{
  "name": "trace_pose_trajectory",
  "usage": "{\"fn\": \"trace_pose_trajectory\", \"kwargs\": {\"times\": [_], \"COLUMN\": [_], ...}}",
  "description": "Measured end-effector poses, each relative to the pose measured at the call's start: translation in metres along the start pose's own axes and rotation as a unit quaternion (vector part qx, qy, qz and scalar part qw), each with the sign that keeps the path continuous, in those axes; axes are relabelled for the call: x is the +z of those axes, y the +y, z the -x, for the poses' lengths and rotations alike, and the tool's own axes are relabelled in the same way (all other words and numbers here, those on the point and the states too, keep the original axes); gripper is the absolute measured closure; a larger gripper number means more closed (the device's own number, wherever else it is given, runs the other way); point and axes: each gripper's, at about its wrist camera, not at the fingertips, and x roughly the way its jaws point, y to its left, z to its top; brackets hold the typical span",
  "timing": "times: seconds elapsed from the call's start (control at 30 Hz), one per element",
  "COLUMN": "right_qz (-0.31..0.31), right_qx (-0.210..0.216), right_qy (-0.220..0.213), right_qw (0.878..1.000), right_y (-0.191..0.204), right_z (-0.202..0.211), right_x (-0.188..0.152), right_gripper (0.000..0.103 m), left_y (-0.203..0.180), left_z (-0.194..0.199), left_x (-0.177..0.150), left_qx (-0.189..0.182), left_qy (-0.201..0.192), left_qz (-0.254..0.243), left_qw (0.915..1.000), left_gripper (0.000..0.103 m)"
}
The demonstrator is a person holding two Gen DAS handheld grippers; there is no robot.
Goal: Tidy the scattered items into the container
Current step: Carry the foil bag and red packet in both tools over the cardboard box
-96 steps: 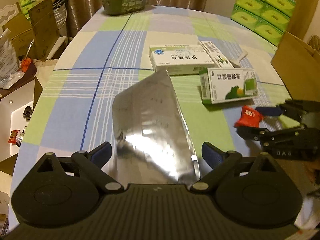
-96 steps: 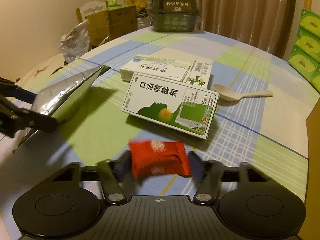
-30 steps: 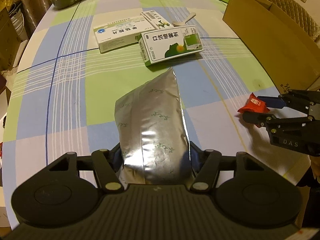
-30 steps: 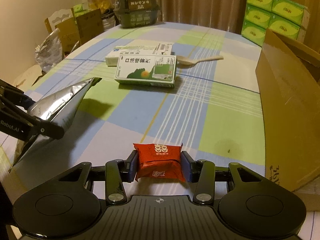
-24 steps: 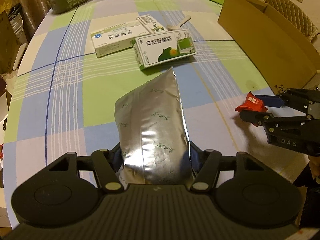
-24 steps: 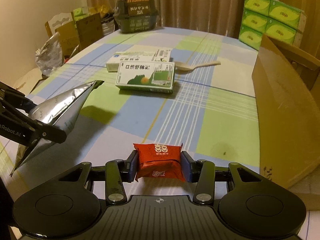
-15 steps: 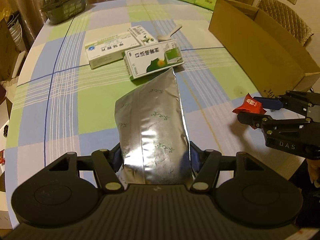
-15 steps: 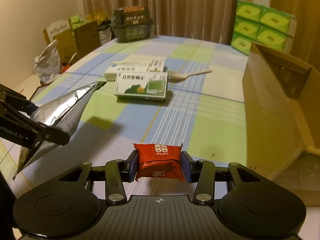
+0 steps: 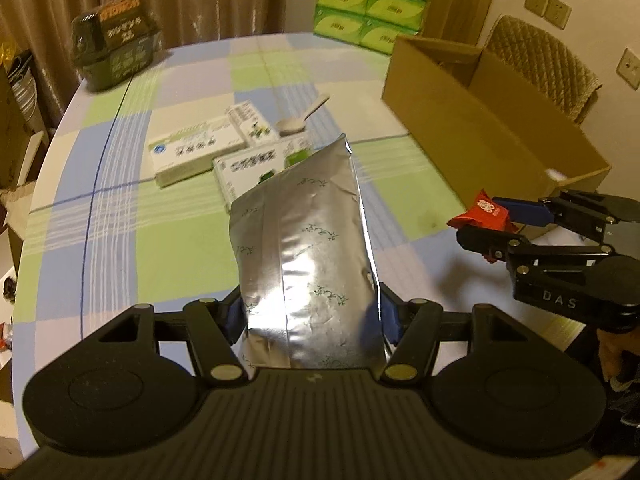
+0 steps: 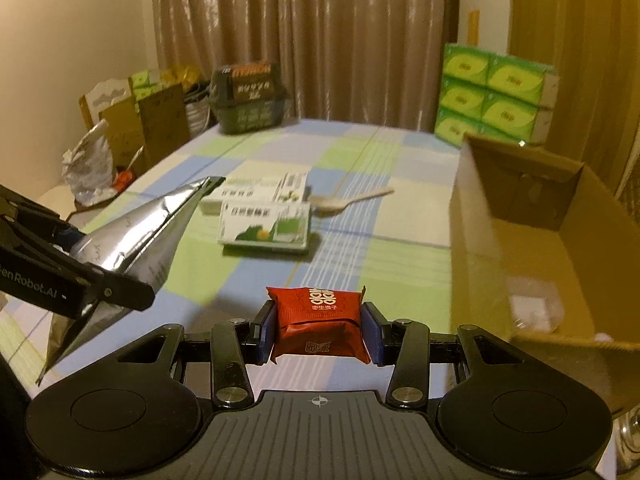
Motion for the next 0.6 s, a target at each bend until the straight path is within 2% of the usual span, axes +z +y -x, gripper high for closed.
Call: {"fn": "trace_pose_trajectory", "kwargs": {"times": [0.6], "right_qz": [-0.038], "right_qx": [-0.082], "right_qy": [-0.059], "right_qw": [0.994], "right_y": [-0.076], "right_z": [0.054], "right_x": [0.022], "right_gripper": [0.061], "left_y": [-0.093], "left_z": [-0.007], "left_x": [0.064], "left_qx": [-0.067], "left_qy": [-0.043], "left_qz": [-0.066], "left_qw": [0.9947], "left_gripper": [0.044]}}
